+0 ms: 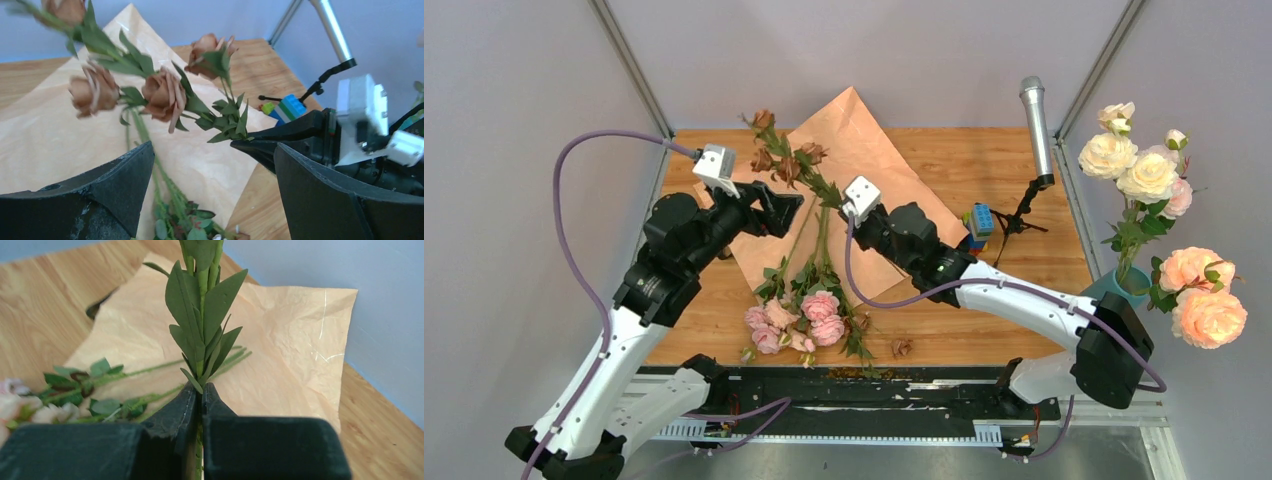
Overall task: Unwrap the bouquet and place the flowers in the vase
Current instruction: Pick up the fake flower from the wrapping paper.
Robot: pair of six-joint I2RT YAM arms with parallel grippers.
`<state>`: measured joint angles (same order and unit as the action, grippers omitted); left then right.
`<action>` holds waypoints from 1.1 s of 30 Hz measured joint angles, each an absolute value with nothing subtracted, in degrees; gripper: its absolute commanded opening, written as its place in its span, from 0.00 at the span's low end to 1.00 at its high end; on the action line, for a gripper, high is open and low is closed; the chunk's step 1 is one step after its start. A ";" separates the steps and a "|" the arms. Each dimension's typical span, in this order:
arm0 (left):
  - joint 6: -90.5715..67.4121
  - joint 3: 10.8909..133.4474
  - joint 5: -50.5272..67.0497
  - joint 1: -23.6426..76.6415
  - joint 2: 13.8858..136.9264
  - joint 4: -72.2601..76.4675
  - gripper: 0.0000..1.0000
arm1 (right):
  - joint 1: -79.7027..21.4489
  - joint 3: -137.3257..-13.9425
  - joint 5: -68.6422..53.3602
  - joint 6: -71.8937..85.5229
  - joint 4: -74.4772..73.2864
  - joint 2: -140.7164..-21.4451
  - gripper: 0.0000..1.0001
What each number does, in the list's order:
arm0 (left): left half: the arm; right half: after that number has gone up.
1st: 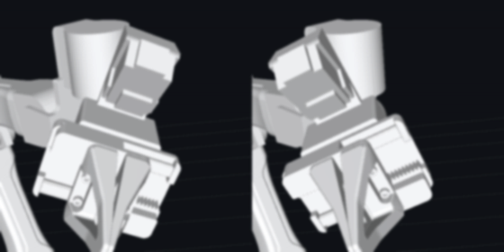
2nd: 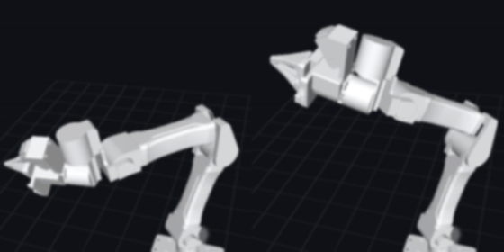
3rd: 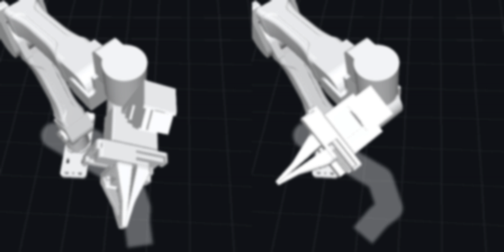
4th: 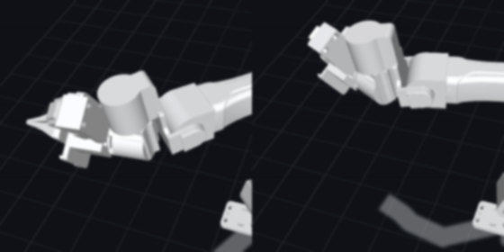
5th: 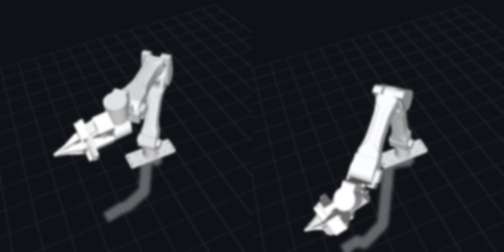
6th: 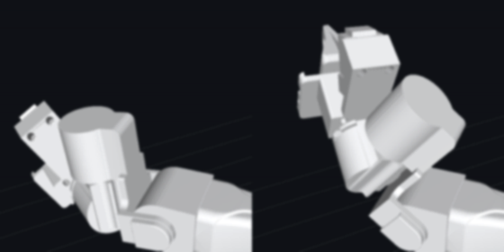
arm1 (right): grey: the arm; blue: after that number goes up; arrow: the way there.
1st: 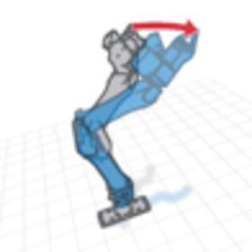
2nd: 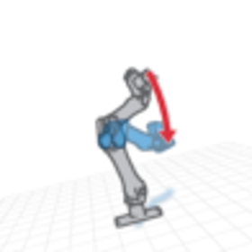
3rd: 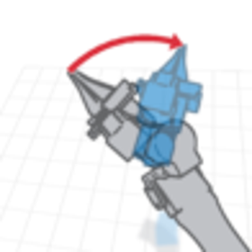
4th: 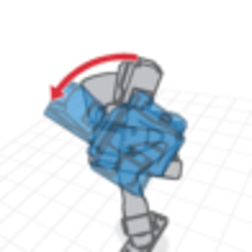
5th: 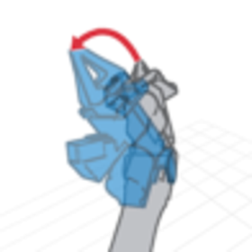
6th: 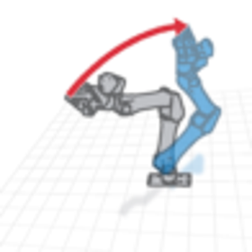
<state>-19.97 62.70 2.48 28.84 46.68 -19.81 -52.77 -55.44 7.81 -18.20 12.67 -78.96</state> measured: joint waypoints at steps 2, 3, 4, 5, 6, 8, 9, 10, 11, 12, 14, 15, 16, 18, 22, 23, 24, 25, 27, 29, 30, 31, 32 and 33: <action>-22.28 60.77 4.71 28.84 47.46 -16.12 0.96 | -52.73 -55.55 7.86 -13.78 14.11 -77.69 0.00; -23.57 59.64 5.91 28.84 48.05 -14.02 0.96 | -52.73 -55.55 7.64 -11.03 15.25 -76.66 0.00; -24.77 58.67 7.07 28.84 48.64 -12.40 0.96 | -52.75 -55.55 7.33 -8.82 16.40 -75.75 0.00; -25.76 57.91 7.90 28.86 49.08 -11.20 0.96 | -52.73 -55.55 7.01 -7.22 17.41 -75.07 0.00; -26.94 57.01 8.91 28.84 49.58 -9.80 0.97 | -52.73 -55.55 6.66 -5.65 18.46 -74.46 0.00; -28.75 55.57 10.44 28.84 50.30 -7.25 0.97 | -52.73 -55.55 5.21 -2.48 20.91 -73.28 0.00; -29.93 54.85 11.31 28.84 50.65 -5.78 0.97 | -52.73 -55.55 4.29 -1.17 21.98 -72.86 0.00; -30.89 54.33 11.94 28.84 50.89 -4.51 0.97 | -52.73 -55.57 3.22 -0.05 22.90 -72.60 0.00; -31.97 53.78 12.62 28.84 51.05 -3.03 0.97 | -52.73 -55.57 2.11 0.84 23.66 -72.44 0.00; -33.01 53.21 13.17 28.84 51.13 -1.32 0.96 | -52.73 -55.57 1.04 1.56 24.29 -72.42 0.00; -34.98 52.12 14.35 28.84 51.13 2.11 0.92 | -52.73 -55.55 -1.28 2.83 25.19 -72.42 0.00; -35.79 51.72 14.79 28.86 51.13 3.38 0.89 | -52.73 -55.55 -2.44 3.40 25.58 -72.42 0.00; -36.80 51.22 15.33 28.84 51.13 5.19 0.85 | -52.73 -55.55 -3.73 3.99 26.04 -72.42 0.00; -37.93 50.81 16.05 28.84 51.20 6.96 0.77 | -52.73 -55.55 -5.19 4.71 26.65 -72.44 0.00; -39.77 50.72 17.61 28.86 51.59 9.58 0.65 | -52.69 -55.55 -7.84 5.82 27.77 -72.44 0.00; -40.01 50.70 17.93 28.86 51.70 9.98 0.62 | -52.69 -55.55 -8.12 5.98 27.88 -72.53 0.00; -40.29 50.70 18.28 28.88 51.83 10.41 0.58 | -52.62 -55.55 -8.34 6.09 28.03 -72.69 0.00; -40.58 50.70 18.59 28.88 51.96 10.68 0.53 | -52.58 -55.55 -8.58 6.20 28.08 -72.86 0.00; -41.10 50.70 19.27 28.88 52.31 11.40 0.41 | -52.58 -55.57 -8.88 6.39 28.01 -73.36 0.00; -41.54 50.68 19.88 28.91 52.66 11.84 0.23 | -52.58 -55.57 -9.30 6.46 27.86 -73.97 0.02; -41.78 50.68 20.18 28.91 52.80 11.92 0.15 | -52.58 -55.57 -9.45 6.55 27.59 -74.19 0.06; -41.52 50.61 20.40 28.91 52.88 11.90 0.08 | -52.58 -55.59 -9.56 6.61 27.33 -74.28 0.12; -41.69 50.52 20.43 28.88 52.88 11.84 0.01 | -52.58 -55.66 -9.56 6.63 27.14 -74.28 0.19; -41.95 50.39 20.47 28.84 52.88 12.01 0.00 | -52.58 -55.79 -9.56 6.70 26.89 -74.28 0.26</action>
